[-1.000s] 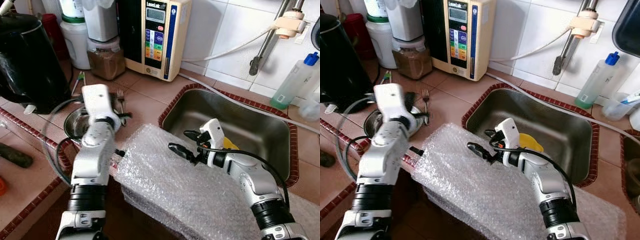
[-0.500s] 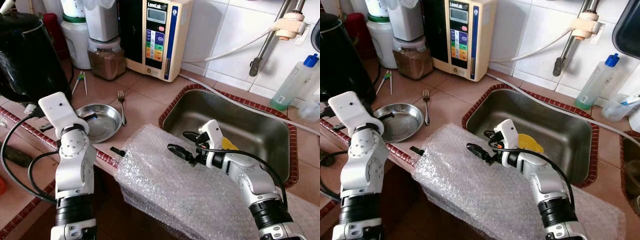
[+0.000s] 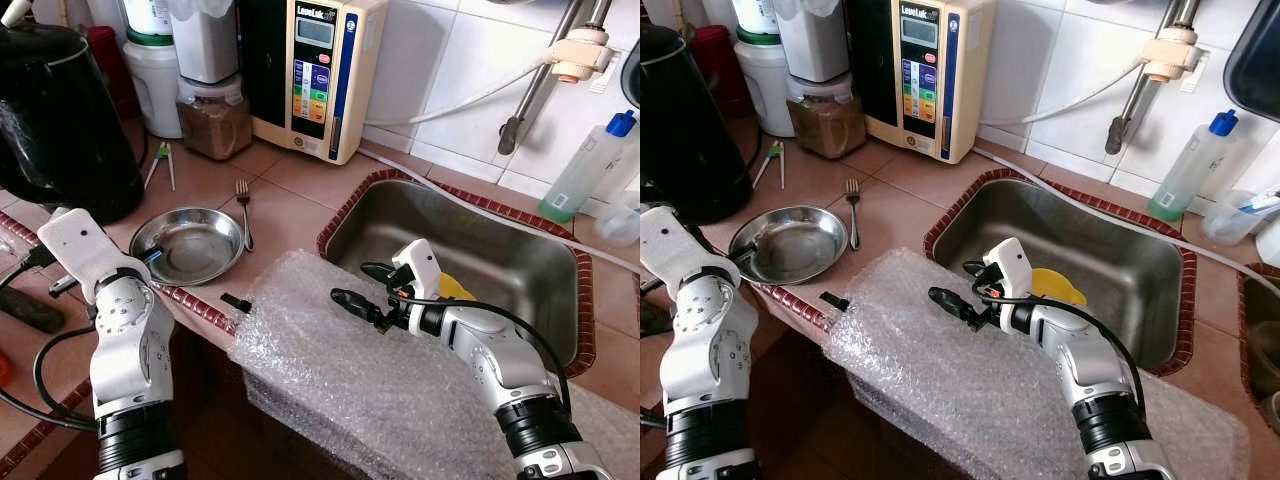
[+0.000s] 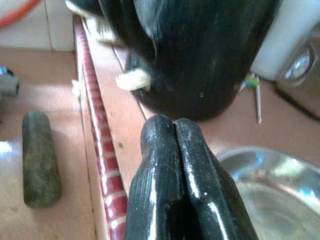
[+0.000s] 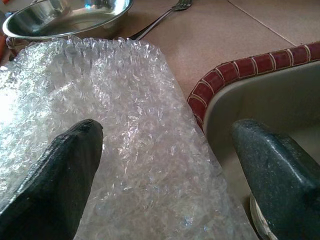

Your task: Kitchen organization

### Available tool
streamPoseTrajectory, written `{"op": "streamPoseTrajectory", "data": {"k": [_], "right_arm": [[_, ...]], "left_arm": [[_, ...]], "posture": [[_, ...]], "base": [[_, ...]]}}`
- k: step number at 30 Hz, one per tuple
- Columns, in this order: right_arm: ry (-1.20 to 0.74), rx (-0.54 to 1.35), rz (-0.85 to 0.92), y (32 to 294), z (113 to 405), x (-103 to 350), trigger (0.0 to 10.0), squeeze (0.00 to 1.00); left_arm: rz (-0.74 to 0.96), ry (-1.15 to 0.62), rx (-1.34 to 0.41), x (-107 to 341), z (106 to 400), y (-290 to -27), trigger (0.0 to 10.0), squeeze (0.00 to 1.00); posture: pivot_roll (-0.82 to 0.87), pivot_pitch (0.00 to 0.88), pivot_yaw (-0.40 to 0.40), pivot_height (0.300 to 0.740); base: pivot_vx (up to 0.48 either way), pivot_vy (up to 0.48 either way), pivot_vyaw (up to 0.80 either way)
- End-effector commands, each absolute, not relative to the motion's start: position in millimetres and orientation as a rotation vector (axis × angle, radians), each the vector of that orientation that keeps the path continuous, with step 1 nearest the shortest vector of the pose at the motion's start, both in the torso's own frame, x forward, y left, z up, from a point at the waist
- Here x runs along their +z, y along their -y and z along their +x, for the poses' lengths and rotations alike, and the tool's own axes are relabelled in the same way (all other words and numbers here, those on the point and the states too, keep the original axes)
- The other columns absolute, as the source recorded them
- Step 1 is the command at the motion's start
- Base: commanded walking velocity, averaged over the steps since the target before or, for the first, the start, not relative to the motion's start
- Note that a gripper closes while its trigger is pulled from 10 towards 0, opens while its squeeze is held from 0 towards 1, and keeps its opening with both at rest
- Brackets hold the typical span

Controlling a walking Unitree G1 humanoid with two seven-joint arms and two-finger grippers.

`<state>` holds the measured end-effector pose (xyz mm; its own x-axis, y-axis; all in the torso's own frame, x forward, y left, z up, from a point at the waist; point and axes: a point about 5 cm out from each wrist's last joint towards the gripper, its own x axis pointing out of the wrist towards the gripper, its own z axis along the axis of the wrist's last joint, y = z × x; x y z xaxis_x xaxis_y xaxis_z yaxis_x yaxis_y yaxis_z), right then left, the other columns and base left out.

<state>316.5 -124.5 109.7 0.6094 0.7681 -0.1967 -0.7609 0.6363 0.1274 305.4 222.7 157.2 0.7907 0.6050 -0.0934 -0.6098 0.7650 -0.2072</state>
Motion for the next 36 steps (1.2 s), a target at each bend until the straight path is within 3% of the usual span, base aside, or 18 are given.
{"op": "streamPoseTrajectory", "data": {"k": [1,6,7,8,10,11,16,20,25,29,35,36], "right_arm": [[-0.244,0.879,0.01,127.7,318.1,110.8,10.0,0.0],[-0.247,0.879,0.001,129.2,317.5,110.6,10.0,0.0],[-0.248,0.879,0.0,129.6,317.5,110.5,10.0,0.0],[-0.248,0.879,0.0,130.0,317.5,110.4,10.0,0.0],[-0.249,0.879,-0.002,130.3,317.4,110.3,10.0,0.0],[-0.249,0.88,-0.003,130.4,317.3,110.2,10.0,0.0],[-0.245,0.885,-0.011,129.2,318.5,111.5,10.0,0.0],[-0.246,0.883,-0.014,130.2,318.4,111.5,10.0,0.0],[-0.246,0.879,-0.015,130.8,318.3,111.8,10.0,0.0],[-0.247,0.877,-0.014,131.4,317.7,111.1,10.0,0.0],[-0.246,0.877,-0.014,130.9,318.1,111.2,10.0,0.0],[-0.245,0.877,-0.014,130.6,318.3,111.4,10.0,0.0]], "left_arm": [[-0.266,-0.089,0.656,146.8,307.2,-218.1,1.8,0.0],[-0.285,-0.128,0.667,139.5,306.0,-217.4,1.7,0.0],[-0.289,-0.137,0.667,138.0,305.5,-217.7,2.8,0.0],[-0.291,-0.143,0.667,136.9,305.2,-217.8,2.1,0.0],[-0.299,-0.153,0.666,135.3,304.7,-217.6,2.1,0.0],[-0.303,-0.162,0.668,133.1,304.1,-217.8,1.4,0.0],[-0.355,-0.219,0.653,125.4,310.3,-214.6,1.8,0.0],[-0.378,-0.236,0.612,124.8,315.8,-208.7,1.3,0.0],[-0.386,-0.25,0.581,123.8,320.4,-203.4,1.5,0.0],[-0.338,-0.23,0.525,129.3,326.9,-197.9,4.1,0.0],[-0.339,-0.25,0.453,127.4,332.5,-188.0,4.8,0.0],[-0.327,-0.286,0.395,123.6,335.6,-179.8,5.5,0.0]], "posture": [[0.0,0.001,-0.063,0.74],[-0.01,0.001,-0.063,0.74],[-0.01,0.001,-0.064,0.74],[-0.01,0.001,-0.064,0.74],[-0.01,0.001,-0.065,0.74],[0.0,0.0,-0.066,0.74],[-0.01,0.0,-0.067,0.74],[-0.01,0.0,-0.066,0.74],[-0.02,0.0,-0.063,0.74],[-0.02,0.0,-0.064,0.74],[-0.02,0.0,-0.064,0.74],[-0.02,0.0,-0.063,0.74]], "base": [[0.0,0.0,0.0],[0.0,0.0,0.0],[0.0,0.0,0.0],[0.0,0.0,0.0],[0.0,0.0,0.0],[0.0,0.0,0.0],[0.0,0.0,0.0],[0.0,0.0,0.0],[0.0,0.0,0.0],[0.0,0.0,0.0],[0.0,0.0,0.0],[0.0,0.0,0.0]]}}
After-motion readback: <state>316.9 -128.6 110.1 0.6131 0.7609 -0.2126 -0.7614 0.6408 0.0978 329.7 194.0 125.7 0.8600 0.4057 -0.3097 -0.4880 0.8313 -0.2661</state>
